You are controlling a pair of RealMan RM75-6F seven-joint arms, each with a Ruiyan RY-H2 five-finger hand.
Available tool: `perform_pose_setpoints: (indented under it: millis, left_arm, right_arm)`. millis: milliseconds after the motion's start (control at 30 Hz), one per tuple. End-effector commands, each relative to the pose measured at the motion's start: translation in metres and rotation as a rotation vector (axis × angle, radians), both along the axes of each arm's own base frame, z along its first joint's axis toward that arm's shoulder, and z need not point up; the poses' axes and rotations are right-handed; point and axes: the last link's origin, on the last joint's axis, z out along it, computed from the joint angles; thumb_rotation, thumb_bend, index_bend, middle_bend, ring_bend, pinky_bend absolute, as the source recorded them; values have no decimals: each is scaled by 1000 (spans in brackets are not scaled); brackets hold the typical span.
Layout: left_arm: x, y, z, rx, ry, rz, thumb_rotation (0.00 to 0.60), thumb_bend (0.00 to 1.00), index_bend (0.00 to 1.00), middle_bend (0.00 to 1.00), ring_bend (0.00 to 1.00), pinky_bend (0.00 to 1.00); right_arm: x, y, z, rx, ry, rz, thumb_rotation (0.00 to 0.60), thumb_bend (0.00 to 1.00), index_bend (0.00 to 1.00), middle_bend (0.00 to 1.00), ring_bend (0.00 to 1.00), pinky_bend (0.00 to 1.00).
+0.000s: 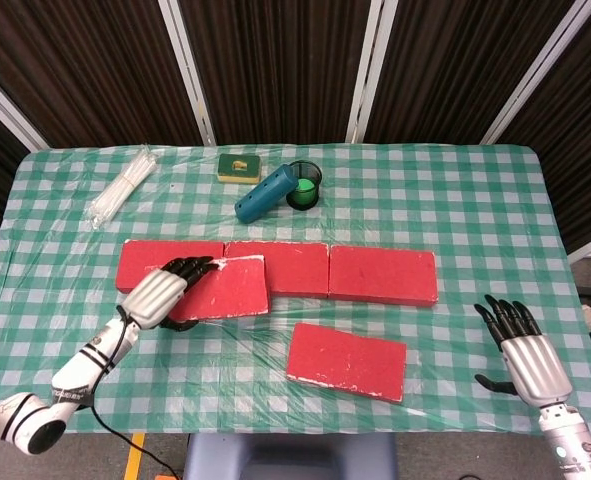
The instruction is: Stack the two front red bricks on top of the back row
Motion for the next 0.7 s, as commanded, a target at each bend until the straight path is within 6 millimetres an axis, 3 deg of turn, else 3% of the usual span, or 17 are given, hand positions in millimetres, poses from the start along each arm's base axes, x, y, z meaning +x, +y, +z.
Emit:
perform_pose_setpoints:
  millis: [33, 367, 700]
  left_arm:
    - [20, 25, -8, 17, 1, 0, 600, 367, 82, 779, 639, 636]
    - [32, 59, -38, 5, 81, -19, 600, 369, 95, 776, 638, 626]
    - [41, 68, -51, -72, 98, -38, 600, 367, 96, 734, 603, 589]
  right_arm:
    - [-1, -1, 0, -2, 1, -5, 600, 171, 0, 0, 0, 0]
    - [-5, -5, 3, -21, 13, -29, 600, 171, 0, 0, 0, 0]
    - [-11, -4, 7, -46, 29, -54, 600, 171, 0, 0, 0, 0]
